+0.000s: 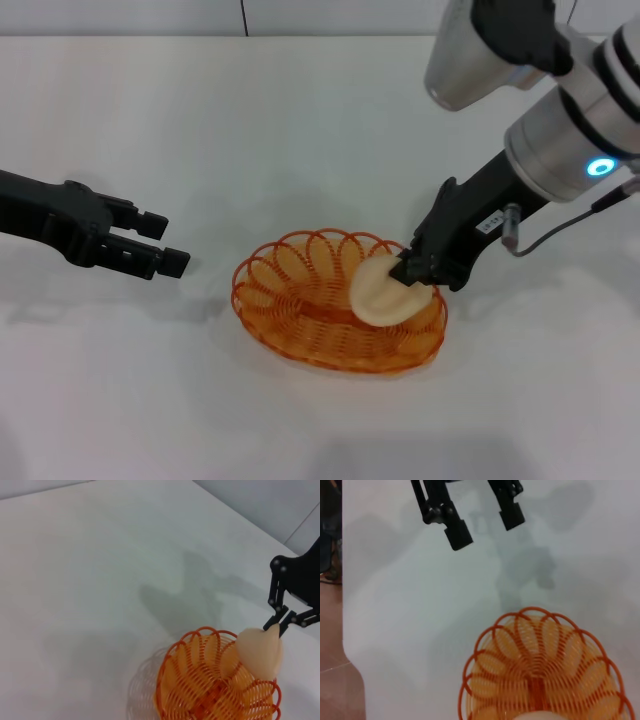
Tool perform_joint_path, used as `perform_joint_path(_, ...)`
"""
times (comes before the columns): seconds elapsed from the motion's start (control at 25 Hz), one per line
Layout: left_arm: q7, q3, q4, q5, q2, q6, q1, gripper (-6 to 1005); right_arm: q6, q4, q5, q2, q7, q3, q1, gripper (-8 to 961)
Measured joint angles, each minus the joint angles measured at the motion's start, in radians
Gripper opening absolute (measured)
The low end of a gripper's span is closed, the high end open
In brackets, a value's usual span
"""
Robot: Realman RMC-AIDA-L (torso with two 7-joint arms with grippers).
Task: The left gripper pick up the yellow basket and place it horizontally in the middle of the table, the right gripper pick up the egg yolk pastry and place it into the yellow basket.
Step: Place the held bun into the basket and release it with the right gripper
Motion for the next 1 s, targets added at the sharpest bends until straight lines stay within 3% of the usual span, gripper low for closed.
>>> perform_joint_path(0.6, 0.000, 0.001, -0.002, 0.000, -0.002, 0.000, 0.002, 786, 0.095, 0.027, 0.063, 0.000, -0.006, -0.095, 0.011, 31)
perform_joint_path(1.0, -0.002, 0.001, -0.002, 0.000, -0.004, 0.000, 0.003, 787, 0.131, 0.040, 0.064, -0.004, -0.006, -0.093, 0.014, 32)
